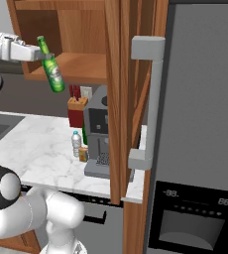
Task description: Sort all alcoholic drinks to one cabinet, and non-alcoholic drinks to the other.
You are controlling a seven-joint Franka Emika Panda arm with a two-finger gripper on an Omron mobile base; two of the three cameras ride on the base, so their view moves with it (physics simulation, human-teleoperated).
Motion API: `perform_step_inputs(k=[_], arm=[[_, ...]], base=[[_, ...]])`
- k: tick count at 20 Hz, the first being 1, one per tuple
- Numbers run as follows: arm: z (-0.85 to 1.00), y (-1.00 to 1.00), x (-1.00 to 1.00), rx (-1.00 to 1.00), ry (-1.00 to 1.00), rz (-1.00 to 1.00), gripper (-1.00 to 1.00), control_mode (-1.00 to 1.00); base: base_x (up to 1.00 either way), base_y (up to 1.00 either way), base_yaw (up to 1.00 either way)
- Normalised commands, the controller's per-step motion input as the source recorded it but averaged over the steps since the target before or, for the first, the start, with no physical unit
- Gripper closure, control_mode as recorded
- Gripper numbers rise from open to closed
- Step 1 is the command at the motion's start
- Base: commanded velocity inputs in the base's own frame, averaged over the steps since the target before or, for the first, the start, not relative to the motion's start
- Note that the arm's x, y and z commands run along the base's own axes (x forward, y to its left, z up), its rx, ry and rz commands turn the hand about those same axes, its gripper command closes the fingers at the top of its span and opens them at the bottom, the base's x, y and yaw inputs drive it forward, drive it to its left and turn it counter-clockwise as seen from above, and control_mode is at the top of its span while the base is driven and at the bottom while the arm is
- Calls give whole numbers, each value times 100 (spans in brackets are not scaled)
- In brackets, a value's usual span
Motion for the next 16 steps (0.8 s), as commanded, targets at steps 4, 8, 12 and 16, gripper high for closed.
perform_step_inputs(k=[4,8,12,16], arm=[[18,-25,14,0,-2,-2,100,-100],[11,-18,19,1,-3,0,100,-100],[1,-16,23,1,-5,0,100,-100],[0,-16,25,1,-5,0,100,-100]], base=[[0,0,0],[0,0,0],[0,0,0],[0,0,0]])
